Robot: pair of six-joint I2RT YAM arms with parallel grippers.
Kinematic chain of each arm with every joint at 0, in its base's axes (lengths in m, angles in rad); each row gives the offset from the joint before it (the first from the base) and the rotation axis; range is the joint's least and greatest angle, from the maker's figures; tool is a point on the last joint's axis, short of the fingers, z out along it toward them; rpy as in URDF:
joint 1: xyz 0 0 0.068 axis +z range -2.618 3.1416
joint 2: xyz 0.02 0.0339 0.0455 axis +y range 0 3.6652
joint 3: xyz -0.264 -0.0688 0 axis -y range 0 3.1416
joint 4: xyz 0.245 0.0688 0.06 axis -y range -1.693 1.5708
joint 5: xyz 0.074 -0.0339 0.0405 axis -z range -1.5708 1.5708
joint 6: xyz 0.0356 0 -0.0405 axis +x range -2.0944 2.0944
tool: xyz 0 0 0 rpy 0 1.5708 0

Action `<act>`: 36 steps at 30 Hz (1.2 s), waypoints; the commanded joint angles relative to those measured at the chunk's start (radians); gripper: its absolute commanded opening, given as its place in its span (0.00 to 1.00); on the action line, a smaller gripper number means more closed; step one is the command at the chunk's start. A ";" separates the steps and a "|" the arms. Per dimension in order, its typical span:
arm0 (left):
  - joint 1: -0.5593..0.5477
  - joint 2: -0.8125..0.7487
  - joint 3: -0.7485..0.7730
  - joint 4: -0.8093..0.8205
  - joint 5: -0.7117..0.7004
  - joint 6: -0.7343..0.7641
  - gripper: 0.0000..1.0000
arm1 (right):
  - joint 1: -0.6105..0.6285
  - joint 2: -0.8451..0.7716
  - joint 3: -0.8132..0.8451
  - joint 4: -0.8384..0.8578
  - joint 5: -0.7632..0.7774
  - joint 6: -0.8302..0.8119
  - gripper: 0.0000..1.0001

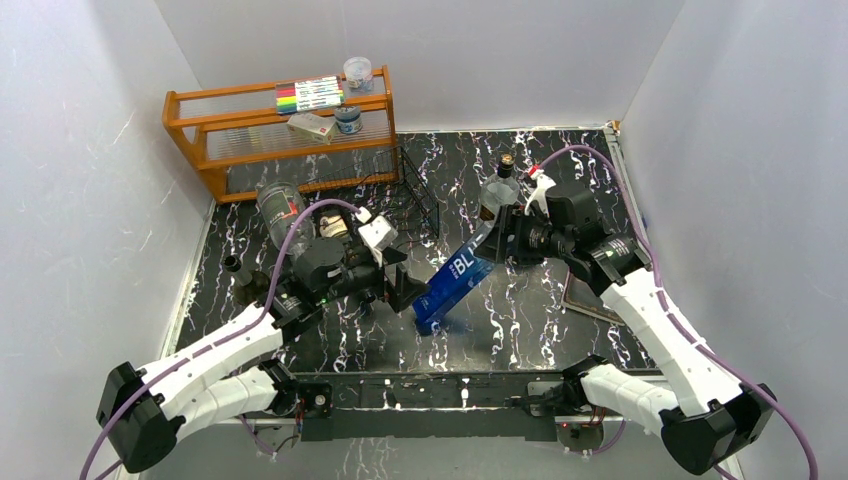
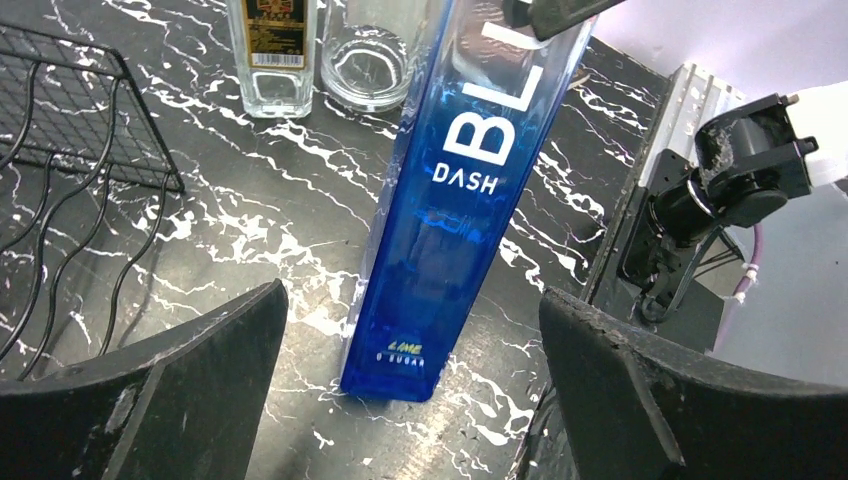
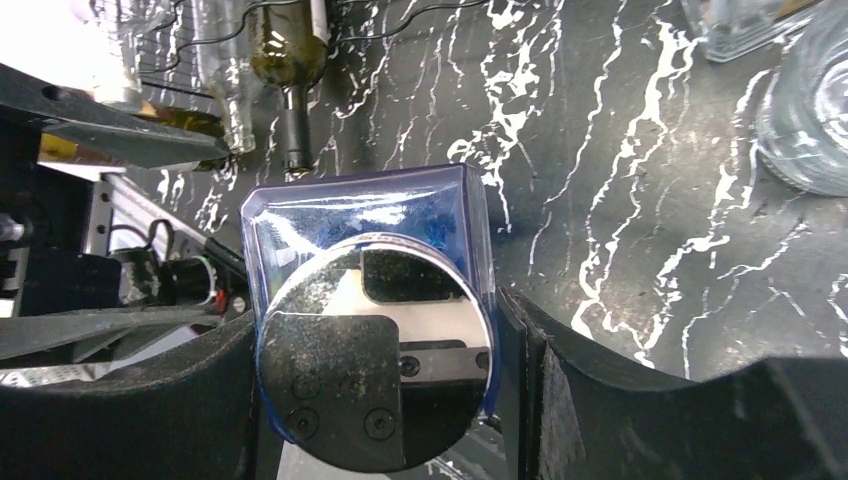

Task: Put the wine bottle on the wine rack

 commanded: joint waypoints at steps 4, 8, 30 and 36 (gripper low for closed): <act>-0.001 -0.014 -0.055 0.119 0.121 0.034 0.97 | 0.001 -0.051 0.006 0.281 -0.167 0.126 0.28; -0.002 -0.005 -0.069 0.147 0.201 0.012 0.97 | 0.001 -0.050 -0.011 0.318 -0.206 0.145 0.27; -0.003 0.140 0.014 0.077 0.150 0.187 0.96 | 0.001 -0.037 -0.052 0.439 -0.323 0.283 0.28; -0.002 0.195 0.074 -0.041 0.068 0.376 0.84 | 0.001 -0.031 -0.059 0.434 -0.318 0.313 0.28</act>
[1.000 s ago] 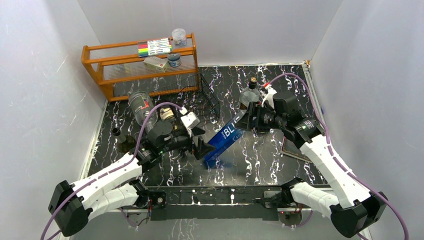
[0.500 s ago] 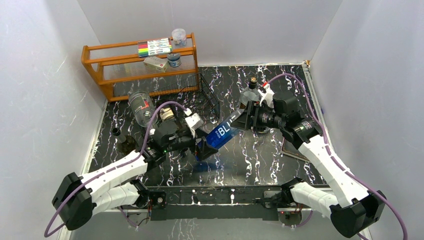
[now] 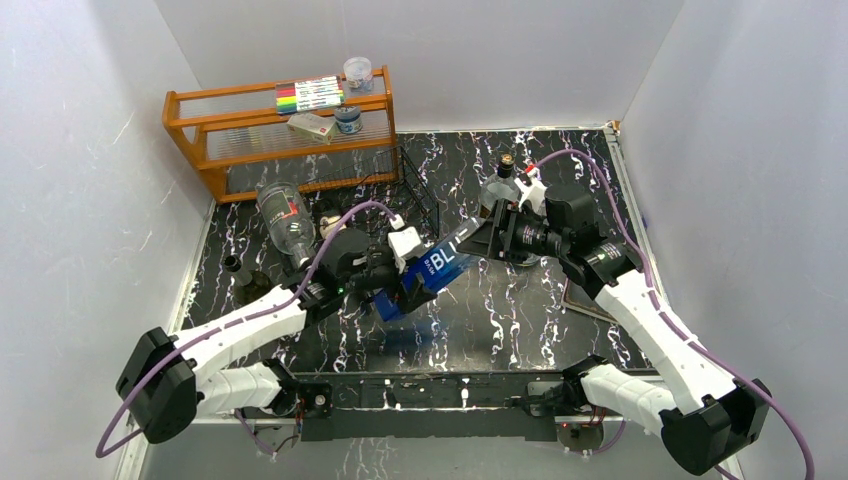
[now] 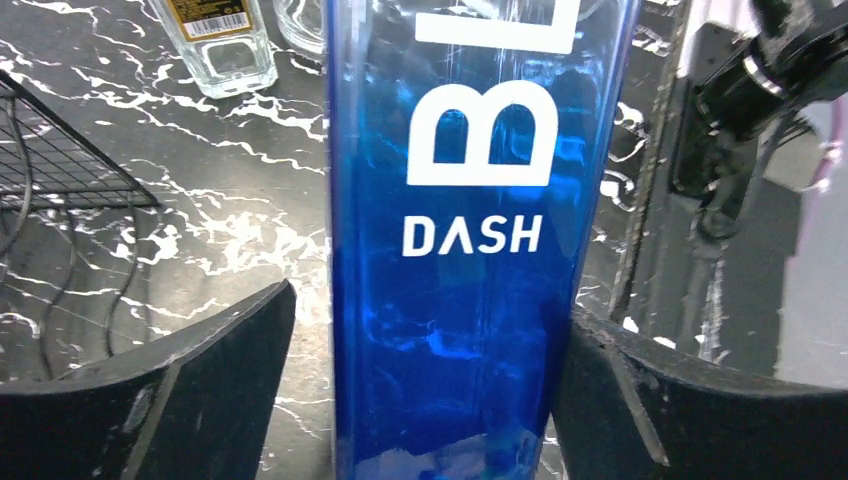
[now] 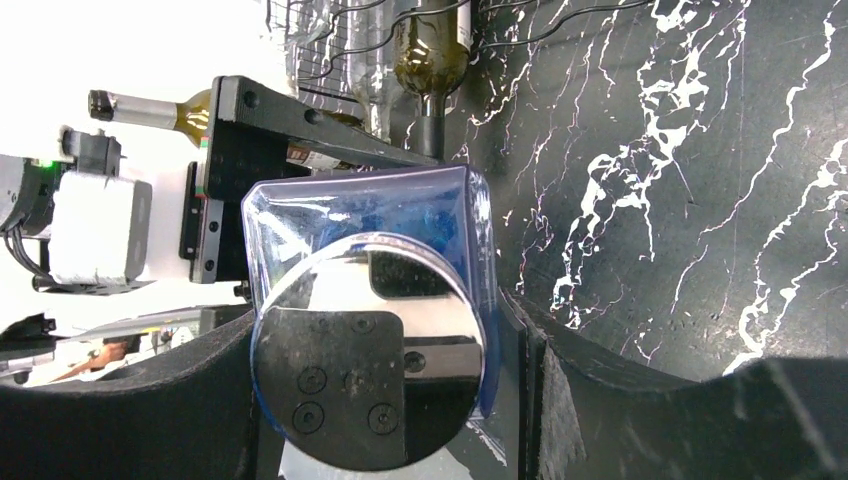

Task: Put the wine bottle on the wine rack

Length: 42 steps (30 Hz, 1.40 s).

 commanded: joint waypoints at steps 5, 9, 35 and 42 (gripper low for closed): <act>-0.002 0.017 0.065 -0.113 -0.024 0.236 0.66 | 0.001 -0.039 0.025 0.194 -0.093 0.099 0.28; -0.002 0.049 0.077 -0.105 0.042 0.212 0.88 | 0.001 -0.044 0.017 0.196 -0.101 0.101 0.29; -0.002 -0.051 0.220 -0.101 -0.066 0.773 0.12 | 0.001 -0.062 0.272 -0.167 0.085 -0.273 0.98; -0.011 -0.031 0.290 -0.095 -0.106 1.020 0.11 | 0.001 0.039 0.459 -0.327 0.042 -0.491 0.98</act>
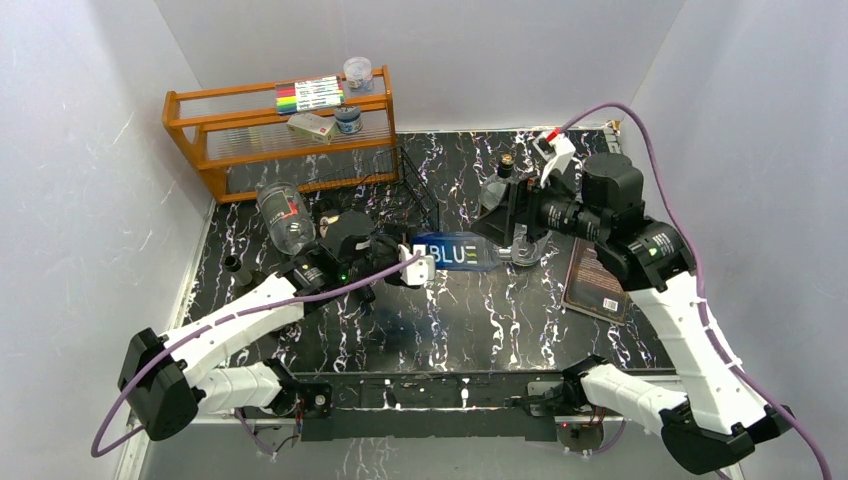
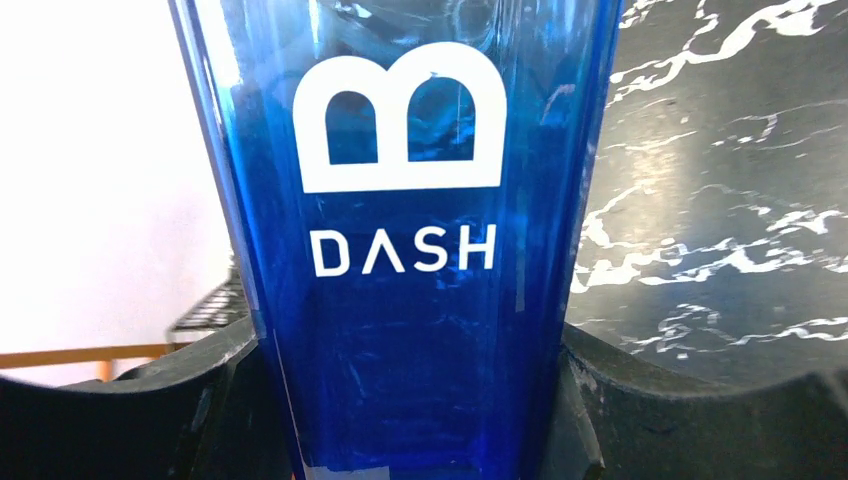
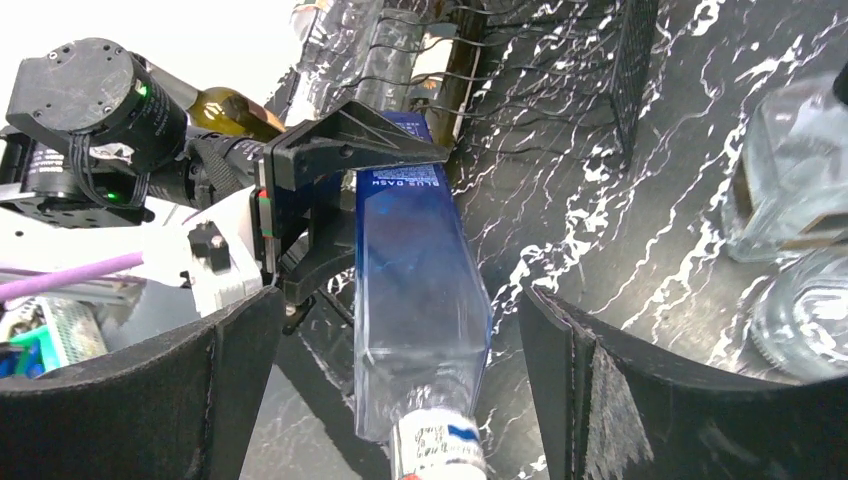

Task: Put the wine bottle on the wine rack

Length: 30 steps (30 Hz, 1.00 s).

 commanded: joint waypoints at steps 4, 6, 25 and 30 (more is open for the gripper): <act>-0.010 -0.043 0.119 0.132 -0.041 0.288 0.11 | -0.004 0.095 0.146 -0.138 -0.097 -0.221 0.98; -0.014 -0.041 0.122 0.131 -0.054 0.324 0.11 | -0.004 0.111 0.132 -0.151 -0.118 -0.228 0.98; -0.075 0.012 0.162 0.136 -0.163 0.487 0.15 | 0.226 0.235 -0.048 -0.094 0.086 -0.119 0.78; -0.075 -0.001 0.148 0.161 -0.168 0.461 0.15 | 0.228 0.229 -0.050 -0.094 0.095 -0.117 0.39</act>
